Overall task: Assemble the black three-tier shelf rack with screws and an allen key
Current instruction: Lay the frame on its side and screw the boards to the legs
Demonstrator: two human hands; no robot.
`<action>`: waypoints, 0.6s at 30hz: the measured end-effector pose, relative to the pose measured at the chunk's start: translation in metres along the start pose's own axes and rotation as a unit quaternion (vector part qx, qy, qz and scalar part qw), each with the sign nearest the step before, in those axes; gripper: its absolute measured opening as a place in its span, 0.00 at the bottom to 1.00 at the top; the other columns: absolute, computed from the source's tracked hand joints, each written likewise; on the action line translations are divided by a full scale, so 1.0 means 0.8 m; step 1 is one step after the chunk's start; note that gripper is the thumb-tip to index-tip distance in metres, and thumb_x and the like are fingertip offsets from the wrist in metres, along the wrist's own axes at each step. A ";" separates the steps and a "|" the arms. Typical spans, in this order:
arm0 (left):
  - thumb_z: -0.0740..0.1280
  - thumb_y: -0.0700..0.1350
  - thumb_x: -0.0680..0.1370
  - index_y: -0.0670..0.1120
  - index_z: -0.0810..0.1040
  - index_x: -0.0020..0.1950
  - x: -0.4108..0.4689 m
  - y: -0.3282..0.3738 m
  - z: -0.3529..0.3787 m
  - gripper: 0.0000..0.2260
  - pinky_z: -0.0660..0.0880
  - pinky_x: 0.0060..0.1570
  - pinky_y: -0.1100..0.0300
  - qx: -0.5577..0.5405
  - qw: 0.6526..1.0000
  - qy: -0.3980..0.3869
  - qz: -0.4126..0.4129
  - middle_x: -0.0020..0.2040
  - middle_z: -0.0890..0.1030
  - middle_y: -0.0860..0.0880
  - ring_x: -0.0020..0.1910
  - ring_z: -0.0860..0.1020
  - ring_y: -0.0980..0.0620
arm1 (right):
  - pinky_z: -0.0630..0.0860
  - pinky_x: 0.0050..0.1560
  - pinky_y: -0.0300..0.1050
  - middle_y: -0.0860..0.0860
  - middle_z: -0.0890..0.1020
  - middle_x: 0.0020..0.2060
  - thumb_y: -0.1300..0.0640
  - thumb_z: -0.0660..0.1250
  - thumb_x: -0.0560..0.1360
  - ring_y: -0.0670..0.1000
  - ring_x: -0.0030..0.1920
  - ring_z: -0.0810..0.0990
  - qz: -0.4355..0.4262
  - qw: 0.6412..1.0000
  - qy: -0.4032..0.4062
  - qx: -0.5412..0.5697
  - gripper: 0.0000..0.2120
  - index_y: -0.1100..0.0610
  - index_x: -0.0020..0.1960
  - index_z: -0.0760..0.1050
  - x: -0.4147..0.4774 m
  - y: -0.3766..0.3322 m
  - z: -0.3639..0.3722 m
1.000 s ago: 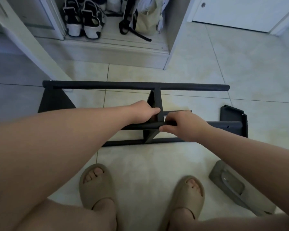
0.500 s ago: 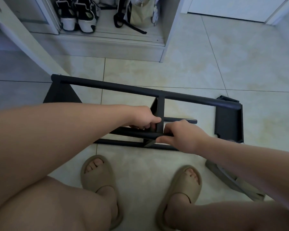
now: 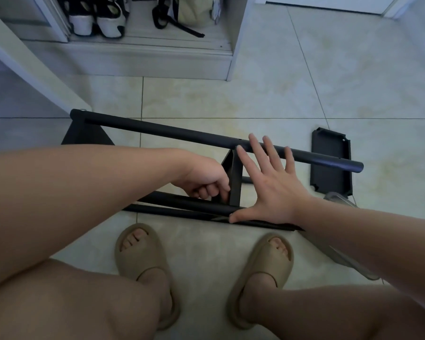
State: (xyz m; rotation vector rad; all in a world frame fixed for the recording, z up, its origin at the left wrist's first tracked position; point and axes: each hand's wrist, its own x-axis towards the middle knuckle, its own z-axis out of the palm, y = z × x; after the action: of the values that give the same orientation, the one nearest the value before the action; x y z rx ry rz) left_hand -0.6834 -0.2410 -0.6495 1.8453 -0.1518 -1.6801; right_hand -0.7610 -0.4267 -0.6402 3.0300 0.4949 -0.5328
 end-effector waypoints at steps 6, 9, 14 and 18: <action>0.64 0.41 0.77 0.49 0.74 0.37 0.009 -0.001 -0.008 0.10 0.58 0.30 0.61 -0.020 0.999 -0.029 0.000 0.27 0.60 0.53 0.25 0.58 0.54 | 0.29 0.75 0.64 0.53 0.30 0.80 0.11 0.48 0.55 0.57 0.79 0.29 -0.029 1.000 -0.004 -0.007 0.68 0.49 0.81 0.30 0.015 0.010 0.011; 0.57 0.37 0.77 0.43 0.80 0.47 0.012 -0.004 -0.015 0.11 0.64 0.31 0.63 -0.054 0.998 -0.019 -0.005 0.29 0.68 0.51 0.25 0.65 0.54 | 0.30 0.76 0.65 0.53 0.32 0.81 0.11 0.47 0.55 0.56 0.80 0.30 -0.032 0.999 0.008 -0.003 0.68 0.49 0.82 0.32 0.018 0.011 0.015; 0.49 0.27 0.76 0.39 0.80 0.53 0.020 -0.018 -0.030 0.21 0.77 0.40 0.61 -0.137 0.989 0.049 -0.009 0.44 0.78 0.44 0.37 0.77 0.51 | 0.30 0.76 0.65 0.53 0.33 0.81 0.11 0.46 0.56 0.57 0.80 0.31 -0.038 0.999 0.011 0.002 0.68 0.50 0.82 0.32 0.023 0.009 0.016; 0.50 0.27 0.79 0.40 0.78 0.56 0.020 -0.025 -0.034 0.20 0.80 0.45 0.62 -0.177 0.983 0.038 0.003 0.51 0.81 0.44 0.46 0.81 0.52 | 0.31 0.76 0.65 0.53 0.33 0.81 0.11 0.46 0.56 0.57 0.80 0.31 -0.037 0.999 0.011 0.002 0.68 0.50 0.82 0.32 0.023 0.008 0.016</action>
State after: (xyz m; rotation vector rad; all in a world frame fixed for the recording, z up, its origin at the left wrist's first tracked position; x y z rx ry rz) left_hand -0.6614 -0.2230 -0.6738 1.6326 0.1648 -1.5164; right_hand -0.7468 -0.4282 -0.6584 3.0349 0.6102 -0.5062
